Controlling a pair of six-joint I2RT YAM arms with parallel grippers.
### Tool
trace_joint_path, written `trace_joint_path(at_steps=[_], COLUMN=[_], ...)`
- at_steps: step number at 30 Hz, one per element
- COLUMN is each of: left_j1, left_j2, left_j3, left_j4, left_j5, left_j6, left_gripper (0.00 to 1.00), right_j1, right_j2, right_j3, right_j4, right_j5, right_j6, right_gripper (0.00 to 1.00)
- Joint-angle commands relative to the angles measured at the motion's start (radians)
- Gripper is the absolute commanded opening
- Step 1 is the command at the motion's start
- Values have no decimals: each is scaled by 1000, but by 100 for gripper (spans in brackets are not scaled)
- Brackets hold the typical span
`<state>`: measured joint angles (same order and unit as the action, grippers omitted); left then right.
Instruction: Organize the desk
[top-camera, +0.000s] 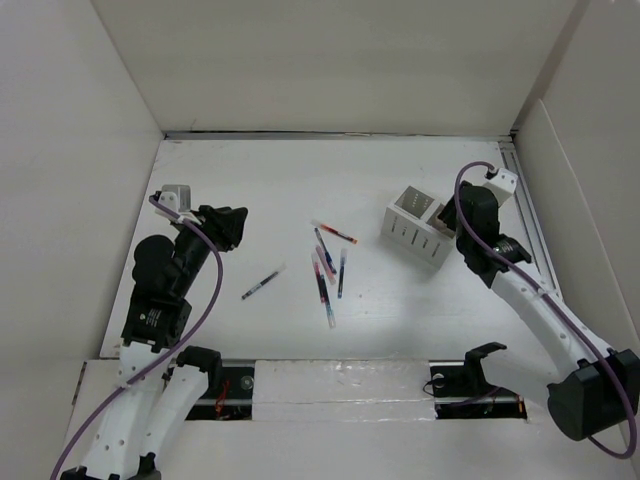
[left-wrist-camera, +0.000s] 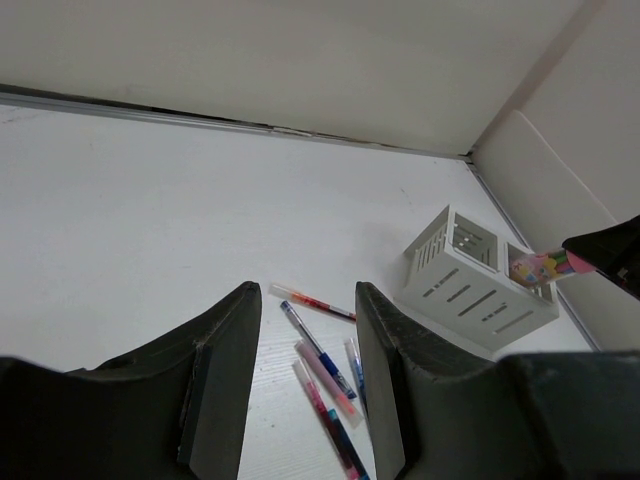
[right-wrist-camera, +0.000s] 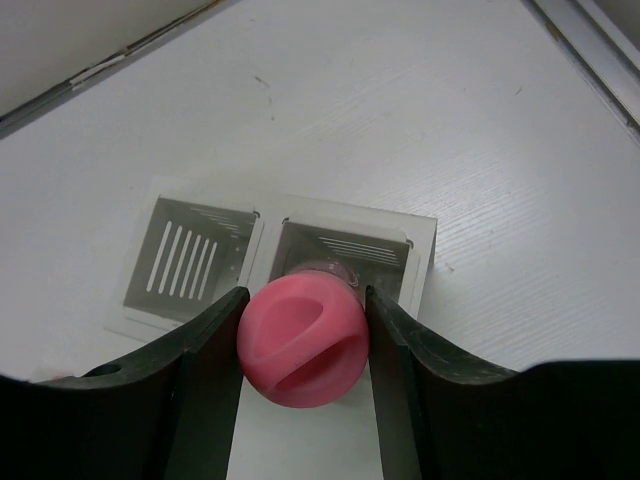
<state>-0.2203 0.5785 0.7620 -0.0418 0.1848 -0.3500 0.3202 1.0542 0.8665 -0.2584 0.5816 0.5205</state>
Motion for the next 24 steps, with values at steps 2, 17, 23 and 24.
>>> trace_joint_path(at_steps=[2,17,23,24], left_j1=[6,6,6,6], left_j2=[0,3,21,18], left_j3=[31,34,37,36], left_j4=[51,48,51,51], left_j5=[13,-1,19,27], left_j6=[-3,0,-1,-1], left_gripper=[38,38,38,38], right_j1=[-4,26,26,26], right_j2=[-16,-51,-43,-40], right_j3=[8,75,23,23], right_j4=[37,35,25,24], right_j5=[-12,27,49,52], right_j6=[3,-5,15,15], right_gripper=[23,20,20,20])
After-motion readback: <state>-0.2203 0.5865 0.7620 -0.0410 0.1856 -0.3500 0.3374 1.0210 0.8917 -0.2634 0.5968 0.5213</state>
